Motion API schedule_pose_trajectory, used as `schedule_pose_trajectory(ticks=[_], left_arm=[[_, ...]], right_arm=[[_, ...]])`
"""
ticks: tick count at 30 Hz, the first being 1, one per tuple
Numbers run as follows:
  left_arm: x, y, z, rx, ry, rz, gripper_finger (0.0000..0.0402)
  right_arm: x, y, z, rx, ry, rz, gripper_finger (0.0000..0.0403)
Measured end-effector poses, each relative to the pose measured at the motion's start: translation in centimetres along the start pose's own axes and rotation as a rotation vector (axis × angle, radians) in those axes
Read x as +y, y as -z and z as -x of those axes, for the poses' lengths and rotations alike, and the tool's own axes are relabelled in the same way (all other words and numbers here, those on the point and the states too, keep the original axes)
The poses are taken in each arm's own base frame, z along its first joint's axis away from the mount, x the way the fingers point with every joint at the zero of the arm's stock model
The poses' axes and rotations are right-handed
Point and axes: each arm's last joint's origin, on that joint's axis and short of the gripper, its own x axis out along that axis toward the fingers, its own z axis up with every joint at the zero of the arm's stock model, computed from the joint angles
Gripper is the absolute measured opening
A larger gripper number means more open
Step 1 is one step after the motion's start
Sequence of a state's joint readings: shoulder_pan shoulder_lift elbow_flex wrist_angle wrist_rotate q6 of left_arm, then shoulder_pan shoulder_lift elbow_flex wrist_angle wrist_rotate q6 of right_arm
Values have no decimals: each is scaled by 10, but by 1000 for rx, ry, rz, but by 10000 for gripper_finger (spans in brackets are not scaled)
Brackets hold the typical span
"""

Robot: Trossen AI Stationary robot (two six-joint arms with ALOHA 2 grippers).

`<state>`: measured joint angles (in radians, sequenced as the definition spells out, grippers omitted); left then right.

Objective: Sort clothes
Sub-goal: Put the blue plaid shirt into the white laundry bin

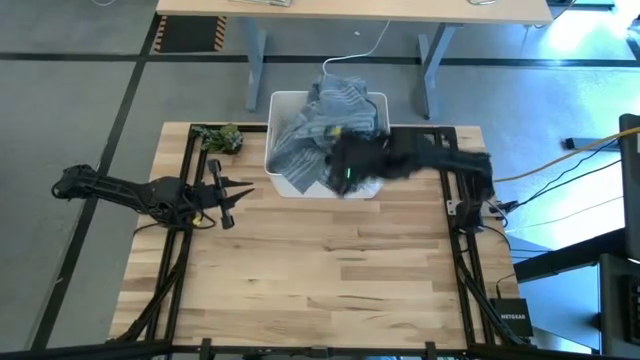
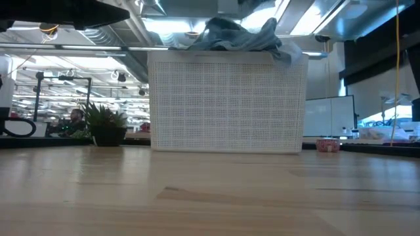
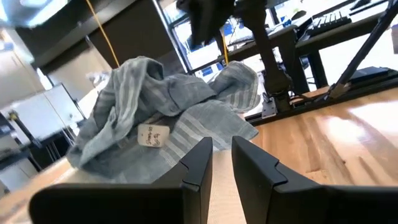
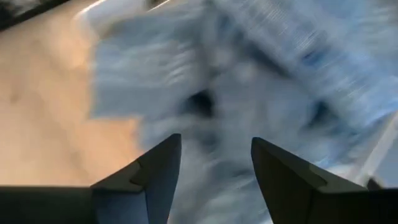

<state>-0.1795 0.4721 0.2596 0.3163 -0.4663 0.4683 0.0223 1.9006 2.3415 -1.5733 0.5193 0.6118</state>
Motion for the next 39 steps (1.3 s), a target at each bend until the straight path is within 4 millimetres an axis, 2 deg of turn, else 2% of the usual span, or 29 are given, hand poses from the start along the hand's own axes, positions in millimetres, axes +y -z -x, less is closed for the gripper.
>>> schedule_pose_trajectory(ticks=[5,10,12,15,19,22,24,29,34,36,39], left_arm=[[-1,1,0,7,7,76,56],[-1,1,0,6,7,88,56],[-1,0,0,4,6,77,56],[0,-1,0,-14,-3,56,56],[0,-2,0,-14,-3,22,56],[0,-1,-1,-10,-1,-4,56],[-1,-1,-1,-7,0,-8,56],[-1,-1,-1,-6,-1,-8,56],[-1,-1,-1,-6,-1,-8,56],[-1,-1,-1,-7,-1,-7,56],[0,-1,-1,-13,-4,-5,56]], right_arm=[[53,47,9,58,-61,83,215],[90,108,-7,168,11,217,215],[97,129,-18,217,51,242,216],[96,152,-39,284,136,271,216],[86,164,-67,291,272,297,216],[78,158,-78,232,343,298,216],[75,147,-76,160,371,289,216],[71,100,-46,-44,350,302,216],[47,50,-22,-251,430,210,216],[35,34,-23,-262,437,174,216],[21,16,-39,-179,361,141,216]])
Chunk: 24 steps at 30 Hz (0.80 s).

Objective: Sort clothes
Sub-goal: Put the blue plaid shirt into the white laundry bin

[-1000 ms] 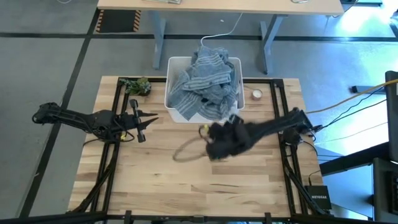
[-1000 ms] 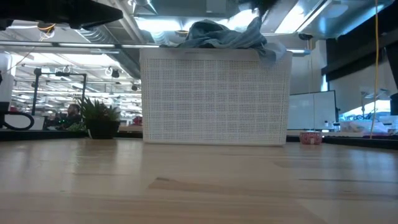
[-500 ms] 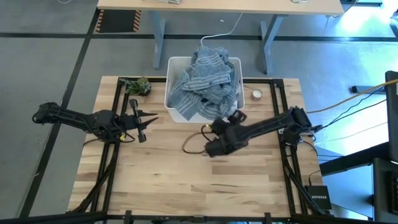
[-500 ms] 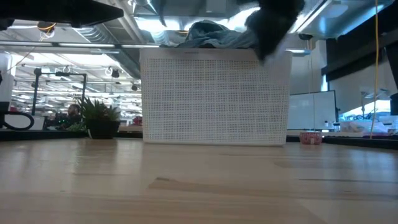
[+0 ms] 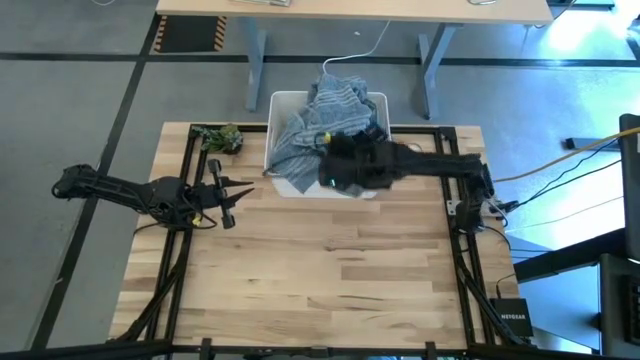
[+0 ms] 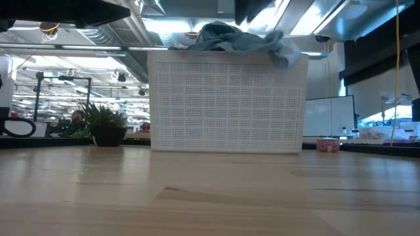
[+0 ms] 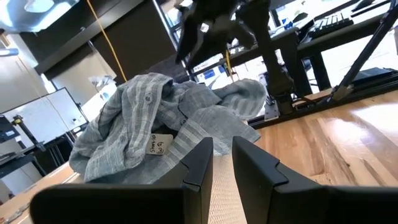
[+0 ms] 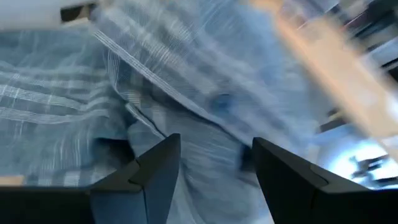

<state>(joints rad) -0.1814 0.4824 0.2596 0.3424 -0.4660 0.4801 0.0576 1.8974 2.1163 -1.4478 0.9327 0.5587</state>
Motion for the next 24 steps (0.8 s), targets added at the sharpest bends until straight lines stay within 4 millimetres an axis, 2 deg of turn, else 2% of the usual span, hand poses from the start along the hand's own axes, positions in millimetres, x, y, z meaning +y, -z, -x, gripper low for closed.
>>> schedule_pose_trajectory(ticks=[5,9,13,16,20,22,24], left_arm=[[0,-1,0,-8,-4,-4,56],[0,-1,0,-8,-4,-6,56],[0,-1,0,-8,-4,-6,56],[0,-1,0,-7,-4,-25,56],[0,-1,0,-6,-3,-44,56],[0,-1,0,-6,-4,-50,56],[0,-1,0,-7,-4,-72,56]], right_arm=[[-9,-12,-53,129,-167,-106,216],[-17,-11,-108,203,-275,-268,216],[-10,10,-163,252,-384,-406,216],[0,36,-191,294,-424,-463,216],[6,62,-205,372,-438,-420,216],[5,62,-201,379,-443,-381,216],[3,56,-188,350,-461,-347,216]])
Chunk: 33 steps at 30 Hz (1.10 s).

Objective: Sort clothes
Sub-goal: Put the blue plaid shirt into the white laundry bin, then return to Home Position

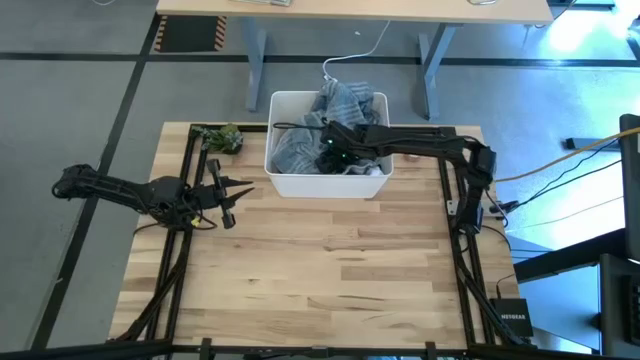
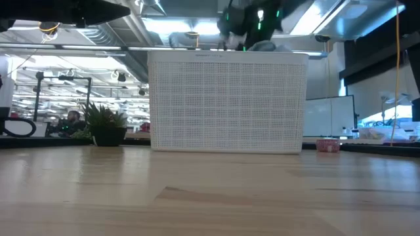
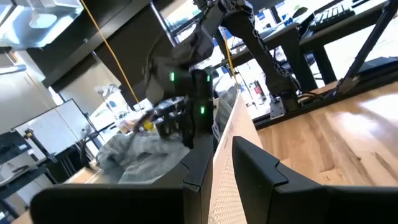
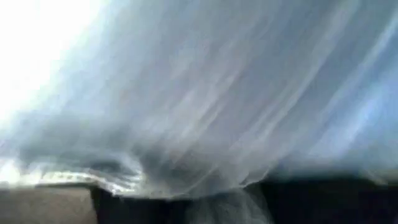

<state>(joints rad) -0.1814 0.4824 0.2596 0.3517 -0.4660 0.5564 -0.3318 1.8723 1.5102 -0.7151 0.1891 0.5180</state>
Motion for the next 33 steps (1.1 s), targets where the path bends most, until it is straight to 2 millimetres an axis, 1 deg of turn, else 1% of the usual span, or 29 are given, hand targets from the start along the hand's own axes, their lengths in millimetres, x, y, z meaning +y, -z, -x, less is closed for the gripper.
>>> schedule_pose_trajectory(ticks=[2,4,8,12,14,17,19,21,23,25,27,29,31,33], left_arm=[[0,0,0,-4,-3,-2,56],[1,-1,0,-11,-7,2,56],[1,-2,0,-20,-12,33,56],[2,-2,0,-20,-13,74,56],[1,-2,0,-20,-13,95,56],[1,-1,0,-6,-5,124,56],[0,2,1,19,8,143,48],[-1,4,2,37,15,159,31],[1,4,3,36,12,173,10],[2,4,5,29,33,199,5],[2,5,7,18,77,234,7],[2,6,9,15,117,256,4],[1,7,11,26,149,278,2],[1,9,12,39,165,305,4]], right_arm=[[11,-4,24,-67,-19,50,216],[22,-9,54,-161,-55,94,216],[37,-9,114,-311,-125,167,216],[45,8,164,-417,-177,243,216],[46,19,184,-462,-176,286,216],[46,39,200,-500,-224,326,211],[45,52,207,-568,-287,338,193],[39,67,211,-657,-371,345,159],[27,83,205,-716,-480,343,115],[14,105,185,-732,-552,350,66],[0,128,162,-751,-574,344,22],[-13,145,148,-813,-603,325,11],[-25,161,138,-877,-648,299,24],[-33,176,130,-918,-706,287,41]])
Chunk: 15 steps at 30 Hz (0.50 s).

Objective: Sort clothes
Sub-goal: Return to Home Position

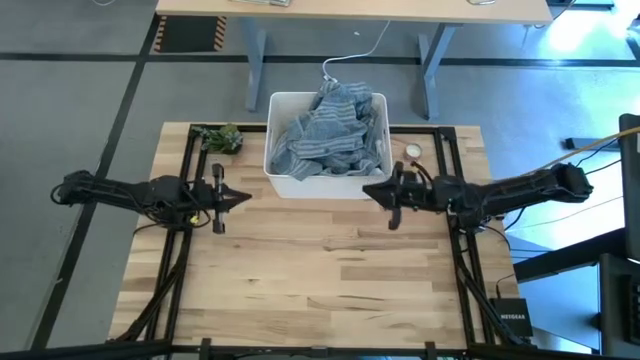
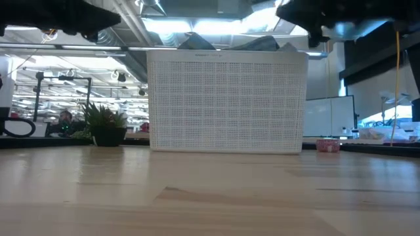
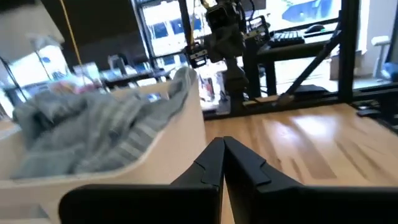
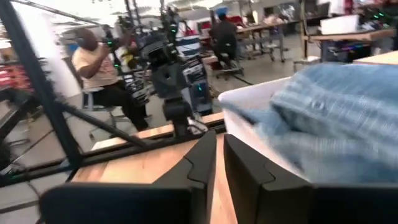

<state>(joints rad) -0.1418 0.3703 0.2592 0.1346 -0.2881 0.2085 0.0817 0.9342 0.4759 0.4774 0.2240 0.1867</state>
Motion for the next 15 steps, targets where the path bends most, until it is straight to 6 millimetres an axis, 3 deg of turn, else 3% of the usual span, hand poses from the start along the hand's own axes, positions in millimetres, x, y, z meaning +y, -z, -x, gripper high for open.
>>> schedule_pose_trajectory(ticks=[7,15], left_arm=[[-5,10,2,65,114,150,2],[-13,46,6,20,159,255,1]], right_arm=[[-7,33,19,-34,-32,2,64],[-10,49,23,21,-52,108,64]])
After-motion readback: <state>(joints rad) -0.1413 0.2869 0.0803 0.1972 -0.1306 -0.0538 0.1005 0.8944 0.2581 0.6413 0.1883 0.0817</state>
